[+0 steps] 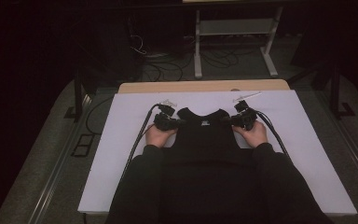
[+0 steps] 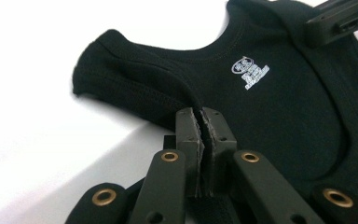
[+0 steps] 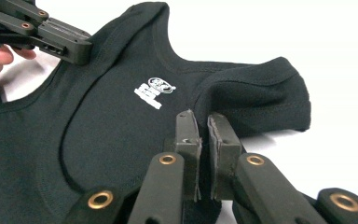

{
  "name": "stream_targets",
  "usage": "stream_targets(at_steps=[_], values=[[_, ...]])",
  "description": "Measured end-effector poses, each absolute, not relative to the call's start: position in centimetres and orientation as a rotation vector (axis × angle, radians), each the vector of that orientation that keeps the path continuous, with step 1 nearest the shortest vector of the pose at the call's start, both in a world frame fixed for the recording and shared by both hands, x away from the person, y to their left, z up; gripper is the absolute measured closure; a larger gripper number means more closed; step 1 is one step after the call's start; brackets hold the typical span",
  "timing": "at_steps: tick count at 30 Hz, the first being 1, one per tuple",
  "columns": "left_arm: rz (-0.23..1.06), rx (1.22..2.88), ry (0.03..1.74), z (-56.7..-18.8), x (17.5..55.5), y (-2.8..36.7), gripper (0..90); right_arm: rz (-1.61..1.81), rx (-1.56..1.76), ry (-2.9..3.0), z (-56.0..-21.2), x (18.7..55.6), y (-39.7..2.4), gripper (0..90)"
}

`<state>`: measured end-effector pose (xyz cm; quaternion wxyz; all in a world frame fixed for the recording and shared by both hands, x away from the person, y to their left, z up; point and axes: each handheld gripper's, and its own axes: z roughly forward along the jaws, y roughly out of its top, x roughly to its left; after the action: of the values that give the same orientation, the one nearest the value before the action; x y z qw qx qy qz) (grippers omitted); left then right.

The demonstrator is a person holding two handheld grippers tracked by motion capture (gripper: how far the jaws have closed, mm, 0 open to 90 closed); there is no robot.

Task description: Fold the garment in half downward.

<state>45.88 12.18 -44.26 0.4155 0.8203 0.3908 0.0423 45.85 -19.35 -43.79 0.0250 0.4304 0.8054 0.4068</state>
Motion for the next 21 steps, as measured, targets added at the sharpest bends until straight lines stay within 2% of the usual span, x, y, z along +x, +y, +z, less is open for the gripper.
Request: stream_targets(at_steps=[5, 21], values=[[0.117, 2.1, 0.938, -43.2, 45.5, 12.5, 85.3, 1.274, 1.321, 2.486, -43.0, 45.6, -19.5, 83.2], [0.183, 2.075, 0.878, -39.0, 43.6, 13.4, 85.5, 1.316, 1.268, 2.455, -39.0, 44.2, -19.1, 83.3]])
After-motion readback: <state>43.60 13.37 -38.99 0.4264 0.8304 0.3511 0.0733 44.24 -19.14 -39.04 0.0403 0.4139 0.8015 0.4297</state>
